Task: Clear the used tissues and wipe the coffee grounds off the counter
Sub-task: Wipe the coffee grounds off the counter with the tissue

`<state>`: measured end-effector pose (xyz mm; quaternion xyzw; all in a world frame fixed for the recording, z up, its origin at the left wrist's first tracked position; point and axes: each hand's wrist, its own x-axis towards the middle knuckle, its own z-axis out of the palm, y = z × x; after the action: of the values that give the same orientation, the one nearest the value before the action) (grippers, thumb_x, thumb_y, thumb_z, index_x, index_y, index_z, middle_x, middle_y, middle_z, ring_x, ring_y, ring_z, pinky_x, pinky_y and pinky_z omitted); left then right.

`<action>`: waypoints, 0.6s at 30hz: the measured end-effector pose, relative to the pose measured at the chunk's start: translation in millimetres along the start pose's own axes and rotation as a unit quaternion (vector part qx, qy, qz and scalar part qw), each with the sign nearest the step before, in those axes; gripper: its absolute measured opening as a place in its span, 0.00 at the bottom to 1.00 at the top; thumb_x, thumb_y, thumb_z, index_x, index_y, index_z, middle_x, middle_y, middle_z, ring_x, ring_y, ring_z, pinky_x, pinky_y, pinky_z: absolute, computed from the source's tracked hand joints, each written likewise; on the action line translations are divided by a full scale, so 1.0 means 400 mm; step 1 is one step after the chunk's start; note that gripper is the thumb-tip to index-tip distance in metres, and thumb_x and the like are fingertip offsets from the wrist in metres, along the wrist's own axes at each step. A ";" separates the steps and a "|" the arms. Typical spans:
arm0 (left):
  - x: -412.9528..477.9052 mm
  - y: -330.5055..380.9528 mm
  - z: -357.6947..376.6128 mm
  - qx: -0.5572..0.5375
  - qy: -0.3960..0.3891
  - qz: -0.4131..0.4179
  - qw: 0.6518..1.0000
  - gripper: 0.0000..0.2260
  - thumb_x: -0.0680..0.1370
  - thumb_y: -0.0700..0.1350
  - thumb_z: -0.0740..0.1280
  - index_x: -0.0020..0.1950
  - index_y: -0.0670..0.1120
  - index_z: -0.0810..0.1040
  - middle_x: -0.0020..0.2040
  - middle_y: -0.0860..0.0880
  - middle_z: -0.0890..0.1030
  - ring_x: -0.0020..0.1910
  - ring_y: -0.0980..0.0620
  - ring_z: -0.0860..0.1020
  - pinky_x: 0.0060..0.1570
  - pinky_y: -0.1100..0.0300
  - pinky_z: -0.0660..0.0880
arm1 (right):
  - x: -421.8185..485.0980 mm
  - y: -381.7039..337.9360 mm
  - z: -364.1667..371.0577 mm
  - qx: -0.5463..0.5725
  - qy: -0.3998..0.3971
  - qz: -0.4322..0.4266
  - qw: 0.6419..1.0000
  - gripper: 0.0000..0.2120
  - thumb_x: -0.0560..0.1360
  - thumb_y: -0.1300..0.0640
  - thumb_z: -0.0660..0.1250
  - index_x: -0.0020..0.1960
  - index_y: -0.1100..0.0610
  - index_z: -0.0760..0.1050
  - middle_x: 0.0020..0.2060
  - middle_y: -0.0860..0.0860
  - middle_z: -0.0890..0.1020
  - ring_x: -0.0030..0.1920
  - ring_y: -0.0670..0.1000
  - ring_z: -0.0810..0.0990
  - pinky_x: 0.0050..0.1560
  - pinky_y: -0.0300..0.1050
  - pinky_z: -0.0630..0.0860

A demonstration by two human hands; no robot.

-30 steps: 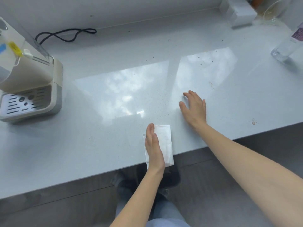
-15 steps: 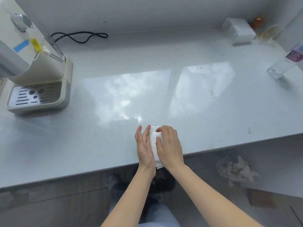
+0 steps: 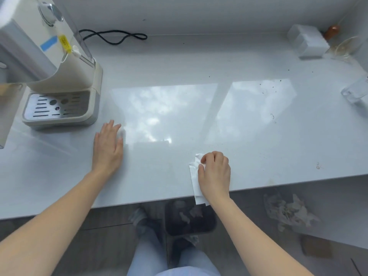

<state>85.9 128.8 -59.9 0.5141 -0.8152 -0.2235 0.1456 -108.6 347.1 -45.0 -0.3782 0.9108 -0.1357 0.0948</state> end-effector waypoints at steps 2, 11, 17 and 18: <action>-0.009 -0.037 0.006 0.052 -0.014 -0.001 0.999 0.20 0.81 0.42 0.54 0.74 0.43 0.62 0.77 0.43 0.59 0.76 0.46 0.54 0.74 0.48 0.48 | -0.014 -0.002 0.022 -0.010 0.025 0.003 1.000 0.06 0.76 0.58 0.64 0.52 0.57 0.72 0.55 0.54 0.74 0.59 0.57 0.72 0.60 0.49 0.70; -0.020 -0.045 0.009 0.058 -0.010 0.014 0.998 0.20 0.81 0.44 0.53 0.74 0.45 0.61 0.77 0.46 0.59 0.76 0.50 0.54 0.75 0.52 0.49 | -0.032 0.005 0.056 -0.022 0.024 -0.026 0.999 0.20 0.77 0.49 0.50 0.62 0.57 0.68 0.64 0.56 0.70 0.66 0.58 0.66 0.69 0.54 0.64; -0.017 -0.048 0.009 0.052 -0.007 0.015 0.999 0.20 0.81 0.43 0.54 0.74 0.45 0.62 0.77 0.46 0.60 0.76 0.49 0.55 0.75 0.51 0.50 | -0.046 0.003 0.053 -0.013 -0.019 -0.065 0.998 0.23 0.77 0.45 0.50 0.68 0.55 0.64 0.67 0.54 0.66 0.69 0.58 0.62 0.71 0.53 0.59; -0.016 -0.047 0.010 0.051 -0.008 0.015 0.999 0.20 0.81 0.43 0.54 0.74 0.45 0.62 0.77 0.46 0.60 0.76 0.50 0.54 0.75 0.52 0.49 | -0.052 0.000 0.056 -0.018 -0.025 -0.077 0.997 0.24 0.77 0.45 0.51 0.69 0.55 0.63 0.67 0.54 0.65 0.69 0.58 0.62 0.71 0.53 0.59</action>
<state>101.3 128.7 -72.9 0.5069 -0.8343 -0.1833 0.1156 -88.0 358.0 -64.9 -0.4525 0.8785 -0.1161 0.1003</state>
